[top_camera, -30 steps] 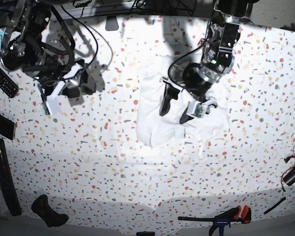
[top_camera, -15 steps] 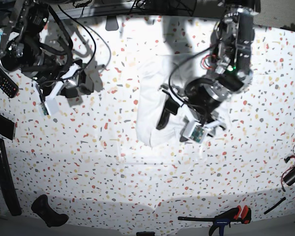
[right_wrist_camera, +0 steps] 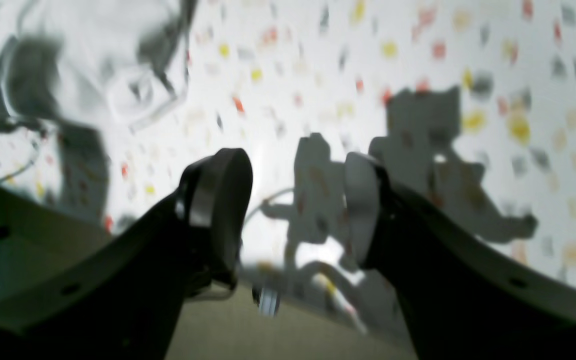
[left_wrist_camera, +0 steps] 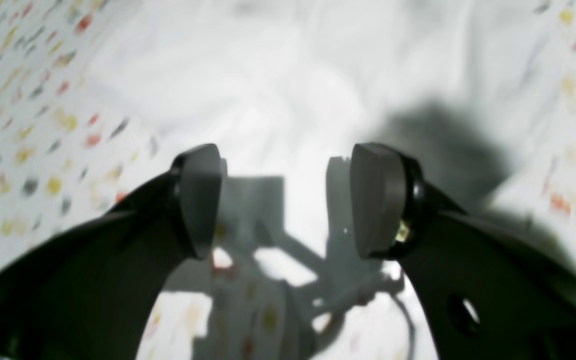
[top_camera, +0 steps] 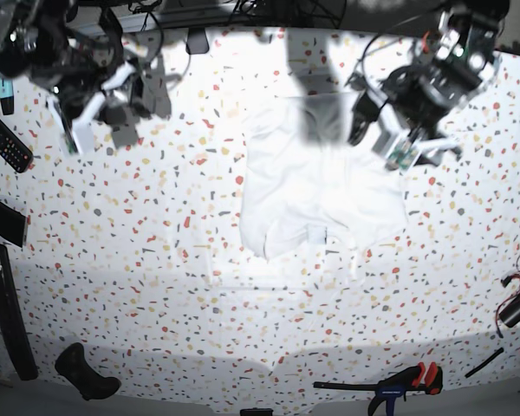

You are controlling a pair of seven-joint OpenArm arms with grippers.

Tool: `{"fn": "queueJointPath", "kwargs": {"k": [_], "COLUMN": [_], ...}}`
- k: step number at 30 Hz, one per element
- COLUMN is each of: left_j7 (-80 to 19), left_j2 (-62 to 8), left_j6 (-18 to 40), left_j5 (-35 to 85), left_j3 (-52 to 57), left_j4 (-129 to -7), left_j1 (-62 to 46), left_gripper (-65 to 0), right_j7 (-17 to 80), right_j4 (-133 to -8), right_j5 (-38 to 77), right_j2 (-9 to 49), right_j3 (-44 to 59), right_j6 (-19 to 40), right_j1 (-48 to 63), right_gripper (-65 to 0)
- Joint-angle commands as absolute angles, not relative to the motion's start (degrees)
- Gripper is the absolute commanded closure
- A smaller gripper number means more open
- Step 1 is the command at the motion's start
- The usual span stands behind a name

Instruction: Fold the T-shirt properly

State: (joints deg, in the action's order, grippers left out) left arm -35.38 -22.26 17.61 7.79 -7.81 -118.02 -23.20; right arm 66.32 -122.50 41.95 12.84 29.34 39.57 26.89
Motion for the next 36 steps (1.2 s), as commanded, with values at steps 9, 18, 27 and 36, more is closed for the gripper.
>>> {"fn": "queueJointPath", "kwargs": {"k": [9,18,27,36], "left_j7": [-38.7,-42.0,-30.4,-8.2], "left_j2": [-24.0,-23.8,-23.5,-18.9], "left_j6": [15.9,26.0,30.6,29.3], "left_j5": [15.6,27.9,24.7,8.9], "left_j3": [9.5,13.0,13.0,12.9], "left_j4": [-129.4,-129.6,-105.8,-66.5], "left_j1": [-43.3,-61.6,-58.5,-39.2], "left_gripper": [-38.9,-38.9,-38.9,-38.9], "right_j7": [65.5,65.9,51.8,34.4], "right_j4": [-131.2,-132.5,-111.8,-77.7], "right_j5": [45.5,46.7,32.4,28.7], "right_j2": [13.1,13.3,16.6,23.7], "right_j3": [35.0,34.2,23.5,5.1], "right_j6": [40.0,40.0,40.0,40.0], "right_j1": [46.5,63.6,65.9,47.7], "right_gripper": [-32.7,-32.7,-32.7,-32.7]}}
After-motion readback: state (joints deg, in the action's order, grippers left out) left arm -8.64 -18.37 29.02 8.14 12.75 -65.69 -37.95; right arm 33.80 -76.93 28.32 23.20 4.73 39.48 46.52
